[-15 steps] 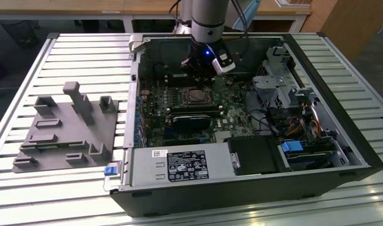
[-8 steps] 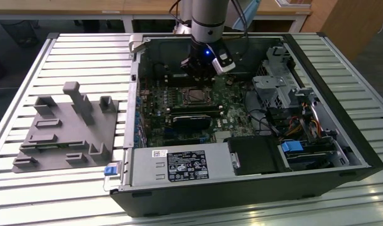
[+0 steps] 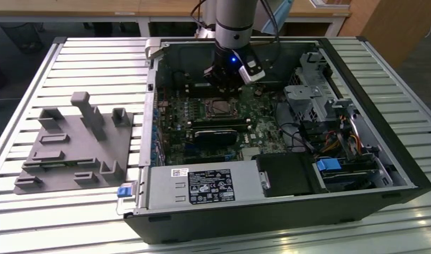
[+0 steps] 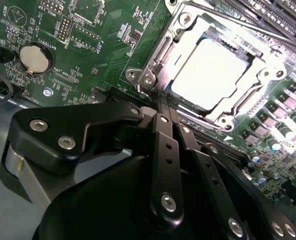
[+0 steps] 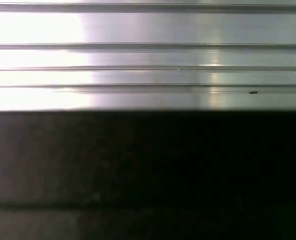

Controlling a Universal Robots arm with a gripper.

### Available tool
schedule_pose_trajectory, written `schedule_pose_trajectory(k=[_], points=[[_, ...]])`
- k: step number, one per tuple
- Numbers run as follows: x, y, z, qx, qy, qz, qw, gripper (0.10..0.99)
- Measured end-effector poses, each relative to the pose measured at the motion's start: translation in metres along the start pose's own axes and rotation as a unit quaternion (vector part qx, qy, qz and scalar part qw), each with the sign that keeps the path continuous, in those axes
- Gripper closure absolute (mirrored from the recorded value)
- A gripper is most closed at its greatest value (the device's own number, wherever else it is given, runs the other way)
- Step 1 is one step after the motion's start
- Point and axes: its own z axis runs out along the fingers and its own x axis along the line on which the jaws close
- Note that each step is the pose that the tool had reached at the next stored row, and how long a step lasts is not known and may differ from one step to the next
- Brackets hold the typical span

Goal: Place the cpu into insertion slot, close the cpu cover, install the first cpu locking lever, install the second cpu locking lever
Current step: 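Install the first cpu locking lever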

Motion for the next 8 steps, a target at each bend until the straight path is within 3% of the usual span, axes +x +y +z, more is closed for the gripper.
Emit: schedule_pose_trajectory(k=[8], points=[[-0.0011,0.0008,0.0037,0.0013,0.0001,0.0,1.0,0.965]])
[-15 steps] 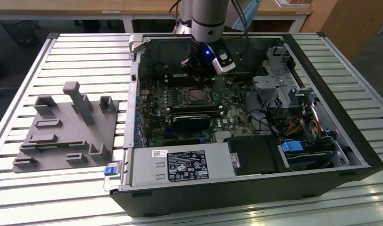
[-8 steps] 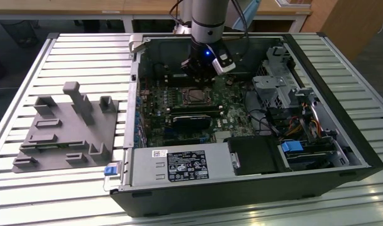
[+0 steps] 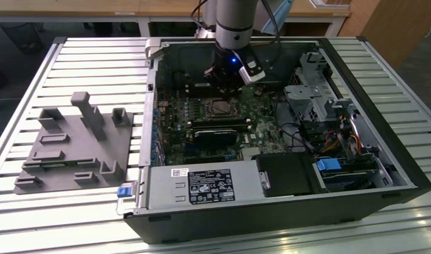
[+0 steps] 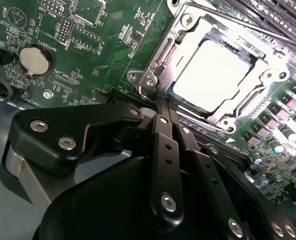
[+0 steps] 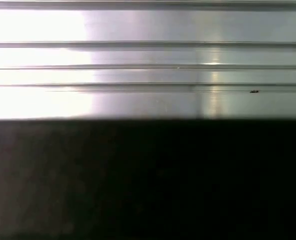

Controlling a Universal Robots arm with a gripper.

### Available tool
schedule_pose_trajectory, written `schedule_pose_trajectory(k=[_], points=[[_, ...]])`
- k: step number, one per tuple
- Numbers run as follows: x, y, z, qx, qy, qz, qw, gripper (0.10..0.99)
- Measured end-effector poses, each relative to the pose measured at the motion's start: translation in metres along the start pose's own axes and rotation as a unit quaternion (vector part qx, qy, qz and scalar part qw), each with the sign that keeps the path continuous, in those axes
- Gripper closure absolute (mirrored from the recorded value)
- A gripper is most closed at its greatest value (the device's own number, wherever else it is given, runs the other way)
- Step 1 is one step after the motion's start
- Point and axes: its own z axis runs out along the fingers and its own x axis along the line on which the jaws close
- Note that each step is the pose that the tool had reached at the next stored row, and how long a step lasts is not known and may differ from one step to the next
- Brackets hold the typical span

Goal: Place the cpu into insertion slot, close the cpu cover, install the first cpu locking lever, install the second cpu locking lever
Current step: 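Install the first cpu locking lever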

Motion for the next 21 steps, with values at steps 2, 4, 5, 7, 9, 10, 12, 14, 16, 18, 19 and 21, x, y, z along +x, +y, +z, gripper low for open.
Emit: schedule_pose_trajectory(k=[2,4,5,7,9,10,12,14,16,18,19,21], points=[[-0.0002,0.0005,-0.002,-0.0004,-0.0003,0.0,1.0,0.965],[-0.0003,0.0008,-0.0074,-0.0008,-0.0003,0.0,1.0,0.965],[-0.0003,0.0008,-0.0113,-0.0003,-0.0001,0.0,1.0,0.965],[-0.0003,0.001,-0.0172,-0.0003,-0.0001,0.0,1.0,0.965],[-0.0004,0.0011,-0.0177,-0.0005,-0.0002,0.0,1.0,0.965],[-0.0004,0.001,-0.0177,-0.0005,-0.0002,0.0,1.0,0.965],[-0.0004,0.0005,-0.0178,-0.0003,-0.0001,0.0,1.0,0.965],[-0.0004,-0.0002,-0.0179,-0.0004,-0.0001,0.0,1.0,0.965],[-0.0004,-0.0009,-0.0179,-0.0003,-0.0001,0.0,1.0,0.965],[-0.0005,-0.002,-0.0179,-0.0003,-0.0001,0.0,1.0,0.965],[-0.0005,-0.0025,-0.018,-0.0004,-0.0001,0.0,1.0,0.965],[-0.0005,-0.0029,-0.0179,-0.0004,-0.0002,0.0,1.0,0.965]])
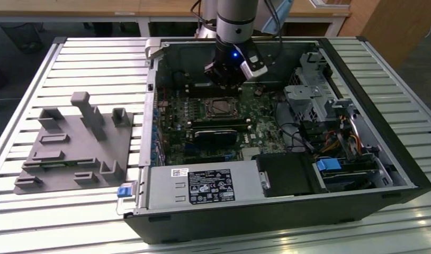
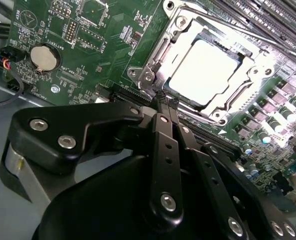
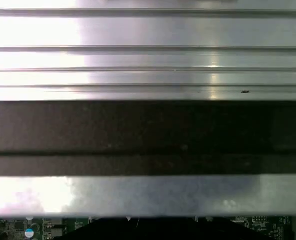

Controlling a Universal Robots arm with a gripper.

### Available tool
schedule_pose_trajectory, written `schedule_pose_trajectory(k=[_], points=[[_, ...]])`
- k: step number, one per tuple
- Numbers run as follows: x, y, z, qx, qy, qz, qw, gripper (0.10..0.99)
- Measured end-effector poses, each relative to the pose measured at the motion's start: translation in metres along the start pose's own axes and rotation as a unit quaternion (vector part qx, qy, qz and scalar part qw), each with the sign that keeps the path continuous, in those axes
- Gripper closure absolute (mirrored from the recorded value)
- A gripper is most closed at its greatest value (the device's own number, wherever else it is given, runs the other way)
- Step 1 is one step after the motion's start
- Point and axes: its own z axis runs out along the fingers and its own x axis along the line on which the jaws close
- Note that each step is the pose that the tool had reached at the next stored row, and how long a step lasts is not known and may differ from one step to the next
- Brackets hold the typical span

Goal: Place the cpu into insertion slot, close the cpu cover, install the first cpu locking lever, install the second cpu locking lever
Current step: 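Install the first cpu locking lever, then install the second cpu locking lever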

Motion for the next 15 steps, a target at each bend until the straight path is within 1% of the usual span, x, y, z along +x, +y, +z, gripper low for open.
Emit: schedule_pose_trajectory(k=[7,15], points=[[-0.0002,-0.002,-0.0002,0.0001,0.0001,0.0,1.0,0.965],[-0.0003,-0.0094,-0.0005,0.0001,0.0,0.0,1.0,0.965]])
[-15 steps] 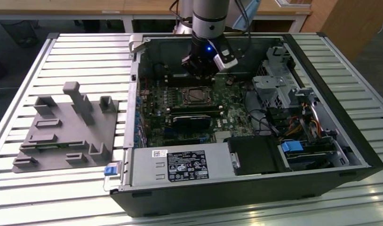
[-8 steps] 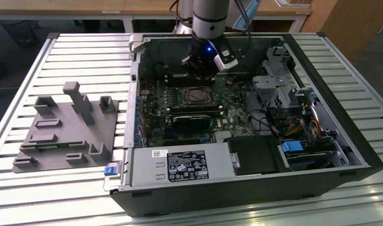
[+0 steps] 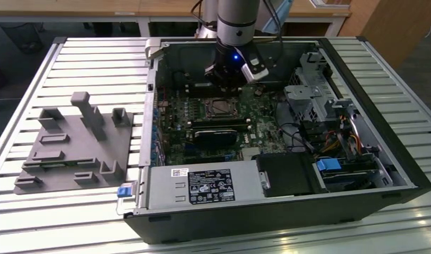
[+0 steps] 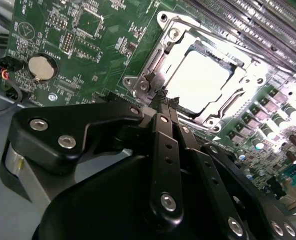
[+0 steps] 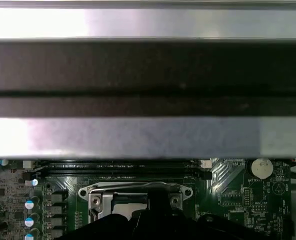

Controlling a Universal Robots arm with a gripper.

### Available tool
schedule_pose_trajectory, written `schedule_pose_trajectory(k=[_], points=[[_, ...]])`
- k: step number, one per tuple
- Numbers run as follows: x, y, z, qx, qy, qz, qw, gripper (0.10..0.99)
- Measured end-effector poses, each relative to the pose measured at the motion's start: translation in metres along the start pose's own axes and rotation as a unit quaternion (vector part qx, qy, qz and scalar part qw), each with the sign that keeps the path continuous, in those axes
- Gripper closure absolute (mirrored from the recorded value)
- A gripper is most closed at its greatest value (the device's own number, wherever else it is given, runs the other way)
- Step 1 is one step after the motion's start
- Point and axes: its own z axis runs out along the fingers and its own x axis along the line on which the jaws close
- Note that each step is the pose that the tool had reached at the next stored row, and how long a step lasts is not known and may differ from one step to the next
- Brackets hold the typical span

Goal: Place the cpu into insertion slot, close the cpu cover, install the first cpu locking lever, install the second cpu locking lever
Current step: 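Install the second cpu locking lever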

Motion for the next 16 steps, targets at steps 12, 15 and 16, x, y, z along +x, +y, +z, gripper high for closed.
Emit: schedule_pose_trajectory(k=[12,15,16], points=[[-0.0005,-0.0027,-0.022,0.0,0.0,0.0,1.0,0.965],[-0.0005,-0.0056,-0.0224,-0.0001,0.0,0.0,1.0,0.965],[-0.0006,-0.0075,-0.0226,-0.0001,0.0,0.0,1.0,0.965]])
